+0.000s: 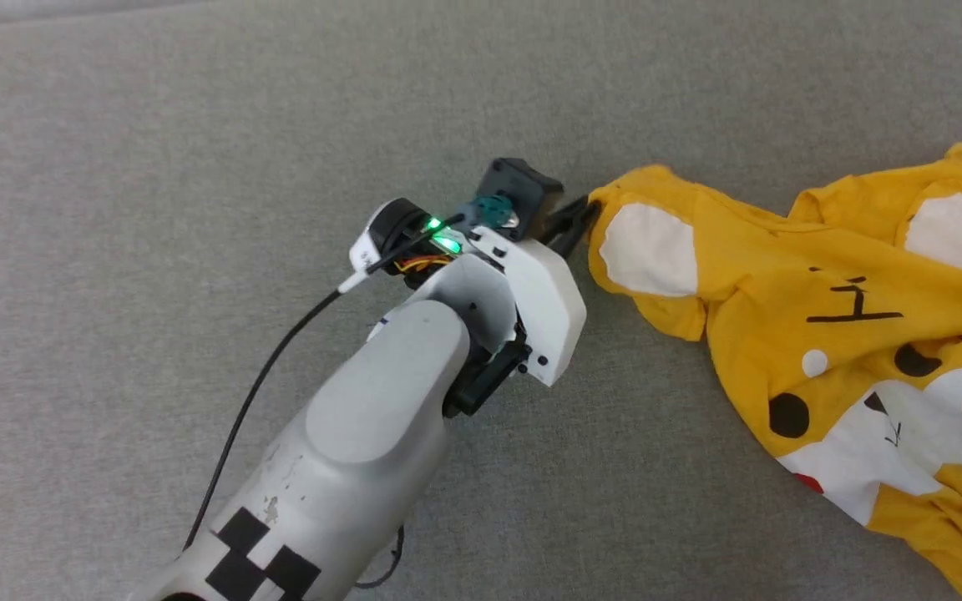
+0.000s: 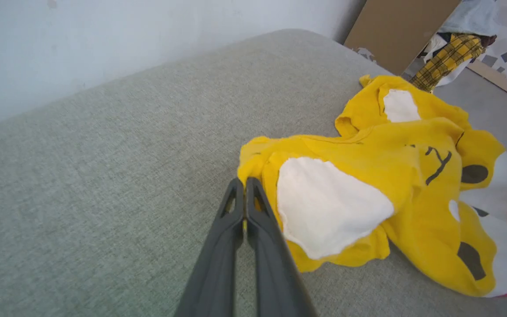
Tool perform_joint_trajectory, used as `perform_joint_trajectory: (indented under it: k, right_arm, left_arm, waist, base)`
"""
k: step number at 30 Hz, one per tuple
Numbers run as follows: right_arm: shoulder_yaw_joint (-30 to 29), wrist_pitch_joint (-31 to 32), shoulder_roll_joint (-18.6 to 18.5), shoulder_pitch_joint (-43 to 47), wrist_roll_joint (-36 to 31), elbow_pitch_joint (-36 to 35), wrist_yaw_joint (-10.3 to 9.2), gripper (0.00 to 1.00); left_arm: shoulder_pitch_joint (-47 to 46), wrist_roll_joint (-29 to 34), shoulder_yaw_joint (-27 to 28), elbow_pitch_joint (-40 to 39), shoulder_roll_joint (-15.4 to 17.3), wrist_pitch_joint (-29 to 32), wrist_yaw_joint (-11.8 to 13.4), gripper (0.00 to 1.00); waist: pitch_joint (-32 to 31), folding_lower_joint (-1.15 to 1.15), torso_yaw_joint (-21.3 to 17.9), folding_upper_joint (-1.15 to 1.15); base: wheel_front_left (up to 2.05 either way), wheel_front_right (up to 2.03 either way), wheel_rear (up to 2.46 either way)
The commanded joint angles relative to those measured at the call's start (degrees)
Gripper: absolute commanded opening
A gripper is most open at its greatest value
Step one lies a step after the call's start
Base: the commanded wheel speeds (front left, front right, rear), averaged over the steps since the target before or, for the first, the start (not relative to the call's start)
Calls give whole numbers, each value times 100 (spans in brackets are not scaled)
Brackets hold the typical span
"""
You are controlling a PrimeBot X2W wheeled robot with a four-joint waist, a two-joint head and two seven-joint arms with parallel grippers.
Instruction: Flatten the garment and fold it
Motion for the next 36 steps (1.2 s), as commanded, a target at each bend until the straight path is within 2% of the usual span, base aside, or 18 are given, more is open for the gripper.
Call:
perform_joint_trajectory:
  k: [1, 8, 12, 16, 20, 22, 24, 26, 27, 33, 36]
  right_arm:
    - [-19, 26, 15, 31, -21, 4, -11, 100]
    - [-58, 180, 15, 247, -65, -75, -11, 100]
    - [-94, 269, 15, 417, -55, -129, -11, 100]
    - [-100, 323, 15, 536, -26, -177, -11, 100]
    - [-145, 340, 15, 612, 5, -190, -11, 100]
    - [-157, 357, 15, 643, 10, -188, -11, 100]
    - [-148, 384, 15, 670, 5, -180, -11, 100]
    - [-116, 411, 15, 687, -6, -167, -11, 100]
    - [-89, 425, 15, 691, -5, -158, -11, 100]
    - [97, 546, 15, 730, -90, -138, -11, 100]
    - [384, 749, 15, 654, -223, -174, -11, 100]
  left_arm:
    - [128, -84, 110, -114, 25, -164, 65, 0]
    - [833, -508, 655, -983, 398, -375, 430, 0]
    - [1618, -738, 1024, -1795, 805, -232, 868, 0]
    - [2739, -966, 1481, -2687, 1259, -150, 1434, 0]
    - [3934, -1283, 1975, -3339, 1505, -230, 1918, 0]
    - [4376, -1331, 2143, -3476, 1613, -293, 2089, 0]
    - [4653, -1376, 2225, -3549, 1646, -361, 2158, 0]
    - [4769, -1402, 2239, -3593, 1601, -454, 2169, 92]
    - [4788, -1422, 2228, -3612, 1560, -499, 2152, 100]
    - [4722, -1608, 2413, -3740, 1217, -1041, 2065, 100]
    - [4738, -1593, 2616, -3845, 1163, -1487, 2008, 100]
  waist:
    - [-311, 0, 121, 0]
    - [-866, 0, 207, 0]
    - [-1100, 0, 260, 0]
    - [-1206, 0, 282, 0]
    - [-1250, 0, 341, 0]
    - [-1265, 0, 382, 0]
    - [-1286, 0, 438, 0]
    - [-1315, 0, 500, 0]
    - [-1334, 0, 529, 0]
    - [-1458, 0, 706, 0]
    - [-1466, 0, 758, 0]
  base:
    - [0, 0, 0]
    - [0, 0, 0]
    - [0, 0, 0]
    - [0, 0, 0]
    - [0, 0, 0]
    - [0, 0, 0]
    - [0, 0, 0]
    - [0, 0, 0]
    - [0, 0, 0]
    - [0, 0, 0]
    - [0, 0, 0]
